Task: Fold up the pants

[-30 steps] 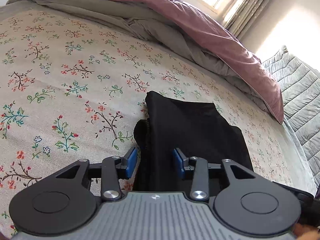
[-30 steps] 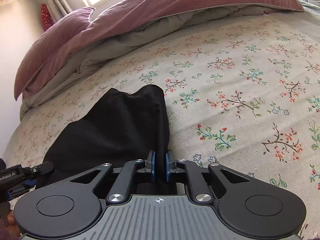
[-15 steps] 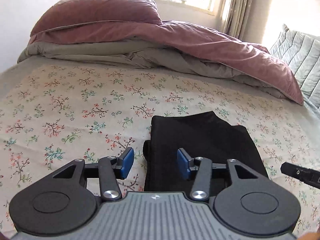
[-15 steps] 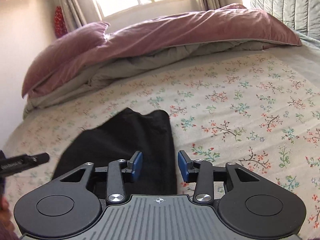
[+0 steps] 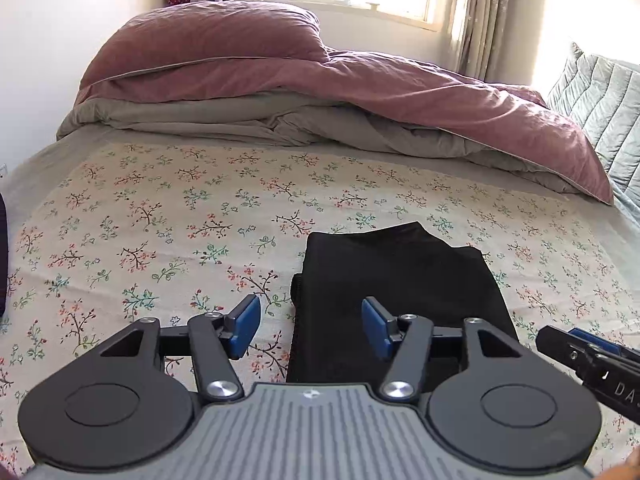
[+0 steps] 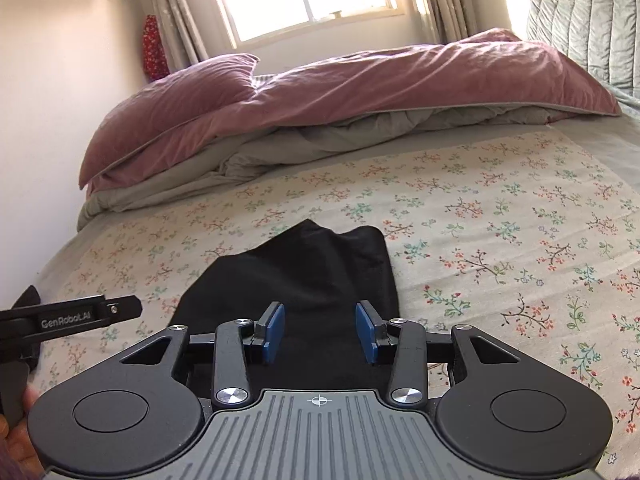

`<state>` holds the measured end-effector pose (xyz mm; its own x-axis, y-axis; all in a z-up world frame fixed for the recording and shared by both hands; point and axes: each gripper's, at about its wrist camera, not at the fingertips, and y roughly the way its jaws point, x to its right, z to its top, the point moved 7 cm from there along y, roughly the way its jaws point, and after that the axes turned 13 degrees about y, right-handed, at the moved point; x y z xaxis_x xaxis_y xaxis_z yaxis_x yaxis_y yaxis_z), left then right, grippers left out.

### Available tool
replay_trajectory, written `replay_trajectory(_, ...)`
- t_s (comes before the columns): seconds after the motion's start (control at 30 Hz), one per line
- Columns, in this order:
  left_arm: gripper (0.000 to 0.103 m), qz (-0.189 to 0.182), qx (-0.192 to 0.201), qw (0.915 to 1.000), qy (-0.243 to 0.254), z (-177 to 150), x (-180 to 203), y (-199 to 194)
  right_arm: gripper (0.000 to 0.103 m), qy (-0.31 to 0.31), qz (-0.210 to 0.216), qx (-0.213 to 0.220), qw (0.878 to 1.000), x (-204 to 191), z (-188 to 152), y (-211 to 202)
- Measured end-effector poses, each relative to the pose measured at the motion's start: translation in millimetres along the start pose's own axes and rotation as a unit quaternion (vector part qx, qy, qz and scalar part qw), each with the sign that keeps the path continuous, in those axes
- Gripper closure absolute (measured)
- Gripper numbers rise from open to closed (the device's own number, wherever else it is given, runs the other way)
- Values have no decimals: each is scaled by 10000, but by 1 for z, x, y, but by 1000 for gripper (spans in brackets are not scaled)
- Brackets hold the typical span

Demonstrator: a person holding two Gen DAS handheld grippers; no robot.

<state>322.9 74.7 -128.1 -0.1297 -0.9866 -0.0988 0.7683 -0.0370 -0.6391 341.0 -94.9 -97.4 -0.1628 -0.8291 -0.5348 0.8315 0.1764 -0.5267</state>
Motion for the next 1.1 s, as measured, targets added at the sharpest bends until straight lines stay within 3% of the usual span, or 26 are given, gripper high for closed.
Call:
replay_trajectory(0.1,27,26,11,10000,8,-5,2,-9,54,-25,7,106,9999,-7,-3,-8)
replay_trajectory(0.23,25,-82,-96,9998,-141,-26,4,-23,54,168,54,74,9998,-7,-16,-16)
replay_trajectory(0.4,24,0,-103,9999,-23,-54,4,-51,54,-57,51,144,9999,-6,-43,-44)
replay_trajectory(0.57,20,12,38,10000,41,-76,1,-88,54,381,111,206,9990,11,-74,-82)
replay_trajectory(0.67,15,127,168,9998,73,-87,-7,-108,38,10,62,462,9989,1,-74,-107)
replay_trajectory(0.83,9,208,416,9989,-107,-108,-25,-123,33,-553,73,687,9961,-10,-93,-142)
replay_trajectory(0.9,6,166,630,9977,-179,-105,-29,-128,29,-596,149,627,9961,-10,-102,-152)
replay_trajectory(1.0,3,11,624,9978,-219,-106,-29,-129,22,-551,266,499,9969,-4,-111,-162)
replay_trajectory(1.1,0,-62,958,9951,-241,-108,-24,-140,17,-523,202,503,9972,4,-117,-169)
